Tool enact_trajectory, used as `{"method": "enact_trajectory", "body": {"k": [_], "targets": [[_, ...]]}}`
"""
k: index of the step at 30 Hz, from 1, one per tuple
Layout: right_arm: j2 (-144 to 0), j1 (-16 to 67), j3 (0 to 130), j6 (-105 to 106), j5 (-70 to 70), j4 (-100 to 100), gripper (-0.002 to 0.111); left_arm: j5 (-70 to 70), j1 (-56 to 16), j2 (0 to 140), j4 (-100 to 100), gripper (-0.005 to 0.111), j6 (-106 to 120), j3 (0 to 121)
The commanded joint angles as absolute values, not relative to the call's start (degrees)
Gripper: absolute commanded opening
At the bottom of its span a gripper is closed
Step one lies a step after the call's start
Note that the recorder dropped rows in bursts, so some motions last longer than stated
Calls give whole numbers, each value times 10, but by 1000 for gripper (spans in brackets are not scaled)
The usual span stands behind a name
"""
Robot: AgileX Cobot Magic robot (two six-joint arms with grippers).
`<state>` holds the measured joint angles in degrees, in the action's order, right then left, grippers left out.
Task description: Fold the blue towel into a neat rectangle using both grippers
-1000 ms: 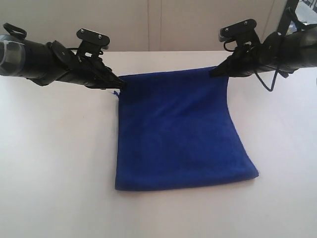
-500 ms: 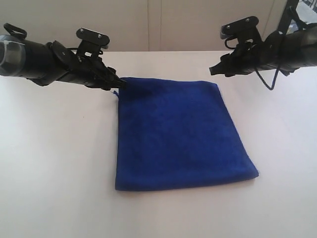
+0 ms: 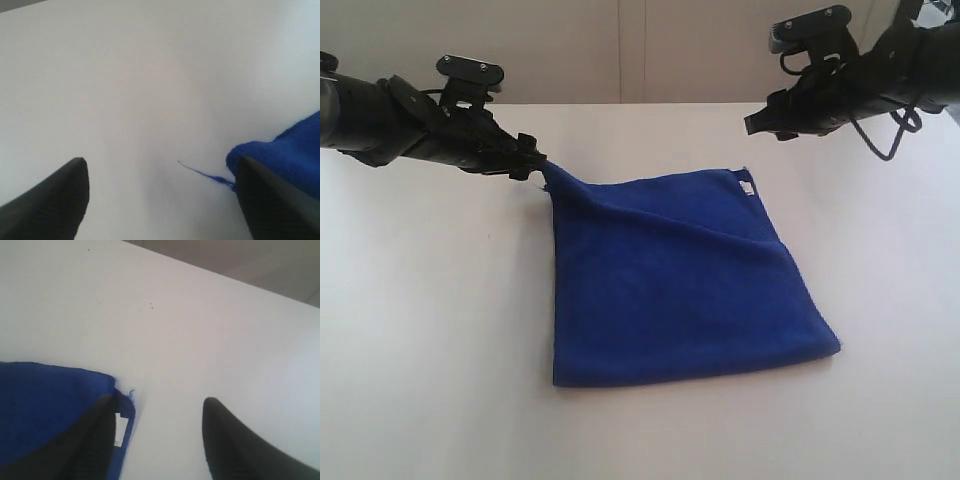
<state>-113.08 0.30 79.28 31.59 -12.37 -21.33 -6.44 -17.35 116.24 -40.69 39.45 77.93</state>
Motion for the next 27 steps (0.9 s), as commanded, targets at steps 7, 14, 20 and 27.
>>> {"method": "enact_trajectory", "body": {"k": [7, 14, 20, 27], "targets": [[-1141, 0, 797, 279, -154, -222, 50, -60, -173, 1157, -415, 83, 392, 782], [-1241, 0, 900, 279, -207, -256, 50, -60, -173, 1157, -415, 83, 392, 782], [-1289, 1, 948, 282, -243, -295, 50, -58, -173, 1157, -415, 83, 392, 782], [-1307, 13, 953, 283, -252, -302, 50, -58, -173, 1157, -415, 83, 392, 782]]}}
